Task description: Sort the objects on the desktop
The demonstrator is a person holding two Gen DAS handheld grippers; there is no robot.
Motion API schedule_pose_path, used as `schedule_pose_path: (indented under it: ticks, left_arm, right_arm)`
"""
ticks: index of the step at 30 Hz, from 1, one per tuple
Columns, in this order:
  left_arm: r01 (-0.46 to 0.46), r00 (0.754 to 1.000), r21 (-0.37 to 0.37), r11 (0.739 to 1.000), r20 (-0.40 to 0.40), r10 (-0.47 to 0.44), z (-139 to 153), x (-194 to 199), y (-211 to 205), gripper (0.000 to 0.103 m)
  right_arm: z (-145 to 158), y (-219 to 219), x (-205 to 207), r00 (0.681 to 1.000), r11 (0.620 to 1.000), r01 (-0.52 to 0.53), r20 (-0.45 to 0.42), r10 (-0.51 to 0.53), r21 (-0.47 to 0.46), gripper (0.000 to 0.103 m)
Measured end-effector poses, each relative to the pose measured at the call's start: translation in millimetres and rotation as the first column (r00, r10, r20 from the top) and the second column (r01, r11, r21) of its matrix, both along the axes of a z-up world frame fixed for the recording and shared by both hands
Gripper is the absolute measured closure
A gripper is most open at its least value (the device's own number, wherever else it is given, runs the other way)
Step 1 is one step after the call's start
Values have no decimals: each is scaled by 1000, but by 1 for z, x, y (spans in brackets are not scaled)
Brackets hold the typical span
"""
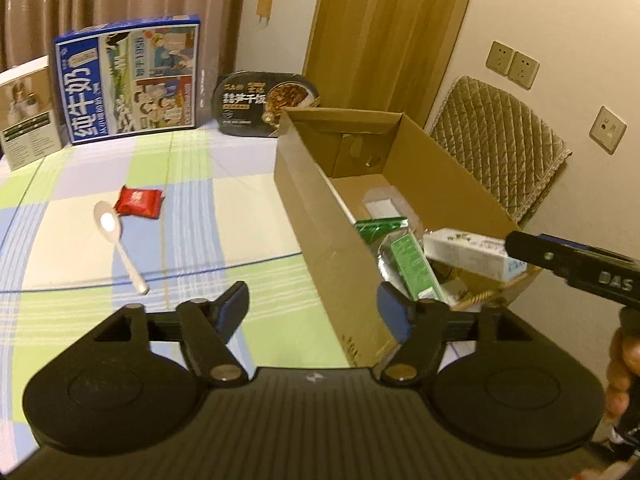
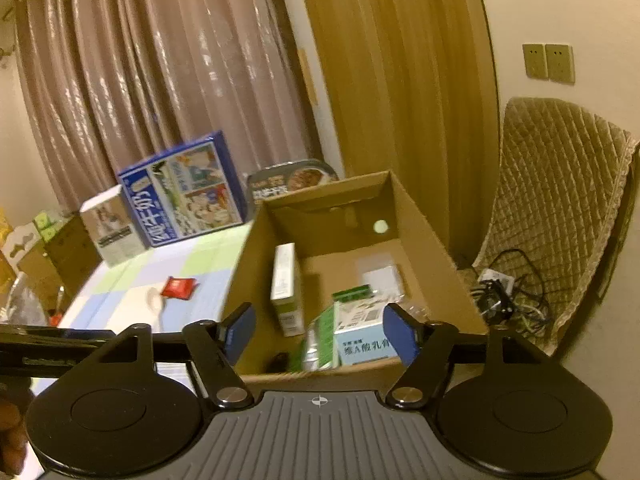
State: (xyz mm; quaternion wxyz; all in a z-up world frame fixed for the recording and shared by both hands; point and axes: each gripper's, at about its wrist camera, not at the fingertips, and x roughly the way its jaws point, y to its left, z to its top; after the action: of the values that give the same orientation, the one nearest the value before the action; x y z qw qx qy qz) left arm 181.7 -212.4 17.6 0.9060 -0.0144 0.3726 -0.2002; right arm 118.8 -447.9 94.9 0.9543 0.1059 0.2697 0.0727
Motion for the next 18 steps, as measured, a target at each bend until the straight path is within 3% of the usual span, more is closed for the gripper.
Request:
schedule_pose_path:
  ticks: [4,14,18]
  left_arm:
    - [-22,1000,7,1000,1,22,0,-17,15,25]
    - [-99,995,16,995,0,99,4,-58,64,19]
    - [-142,990,24,990,6,142,5,-70,86,14]
  right_arm:
    - [1,12,-14,1000,1000,-21,-13,21,15,31]
    - [7,33,-33,998,999,-50,-32,51,20,29]
    - [6,54,-41,995,995,-95,-41,96,17,23]
